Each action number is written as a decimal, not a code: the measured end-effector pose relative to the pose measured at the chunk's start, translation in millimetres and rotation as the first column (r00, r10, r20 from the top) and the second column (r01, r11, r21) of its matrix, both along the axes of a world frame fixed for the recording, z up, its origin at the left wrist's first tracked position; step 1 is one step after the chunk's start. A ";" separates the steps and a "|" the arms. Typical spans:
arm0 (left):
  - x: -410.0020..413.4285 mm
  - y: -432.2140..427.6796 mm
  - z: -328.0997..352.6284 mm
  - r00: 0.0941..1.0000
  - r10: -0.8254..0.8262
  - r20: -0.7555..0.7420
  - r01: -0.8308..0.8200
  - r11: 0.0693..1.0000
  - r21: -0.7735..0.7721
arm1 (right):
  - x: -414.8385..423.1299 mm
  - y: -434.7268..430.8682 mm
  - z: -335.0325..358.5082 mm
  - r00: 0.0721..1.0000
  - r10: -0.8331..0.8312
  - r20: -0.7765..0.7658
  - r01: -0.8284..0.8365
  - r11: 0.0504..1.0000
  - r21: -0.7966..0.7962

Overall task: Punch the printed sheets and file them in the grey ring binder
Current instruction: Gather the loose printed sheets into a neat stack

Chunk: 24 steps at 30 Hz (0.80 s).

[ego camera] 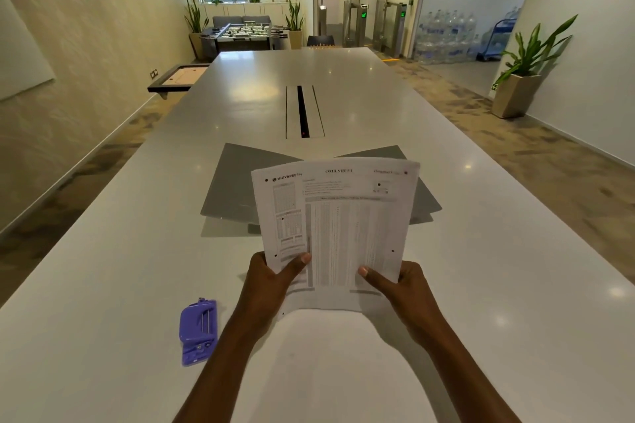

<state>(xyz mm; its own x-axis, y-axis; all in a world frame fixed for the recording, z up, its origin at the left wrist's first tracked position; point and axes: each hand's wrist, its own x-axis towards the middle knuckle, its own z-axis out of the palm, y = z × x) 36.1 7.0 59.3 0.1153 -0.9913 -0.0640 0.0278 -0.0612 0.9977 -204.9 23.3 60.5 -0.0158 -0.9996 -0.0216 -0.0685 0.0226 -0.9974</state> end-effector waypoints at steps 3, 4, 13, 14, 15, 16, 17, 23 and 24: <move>0.2 1.1 12.0 0.993 0.043 -0.107 -0.046 0.998 -0.032 | -7.1 -0.4 -0.5 0.995 -0.024 0.098 0.022 0.999 0.023; -0.9 2.1 15.6 0.986 0.052 -0.158 -0.059 0.997 -0.041 | -7.8 -0.2 -2.6 0.982 -0.035 0.183 0.027 0.999 0.046; -39.4 16.4 27.0 0.871 -0.006 -0.492 -0.056 0.992 -0.112 | 51.0 12.1 -11.0 0.788 -0.015 0.616 -0.013 0.999 0.041; -41.6 17.9 26.0 0.867 0.001 -0.499 -0.058 0.993 -0.098 | 52.8 11.7 -10.6 0.798 -0.041 0.602 0.017 0.999 0.045; -41.6 18.6 24.2 0.866 0.008 -0.501 -0.060 0.994 -0.086 | 52.9 11.2 -9.2 0.809 -0.069 0.583 0.044 0.997 0.057; -39.8 18.5 22.5 0.867 0.016 -0.497 -0.064 0.995 -0.081 | 50.0 10.5 -8.2 0.826 -0.093 0.556 0.067 0.996 0.067; -35.3 17.6 20.4 0.868 0.017 -0.497 -0.068 0.994 -0.085 | 45.6 10.2 -5.3 0.847 -0.108 0.521 0.081 0.994 0.073; 33.6 7.9 31.4 0.781 0.003 -0.624 -0.032 0.999 -0.035 | -6.9 5.5 6.8 0.968 -0.128 0.216 0.123 0.992 0.039; 47.1 8.5 35.9 0.765 0.007 -0.644 -0.007 1.000 0.003 | -15.8 4.8 7.6 0.977 -0.123 0.174 0.119 0.992 0.034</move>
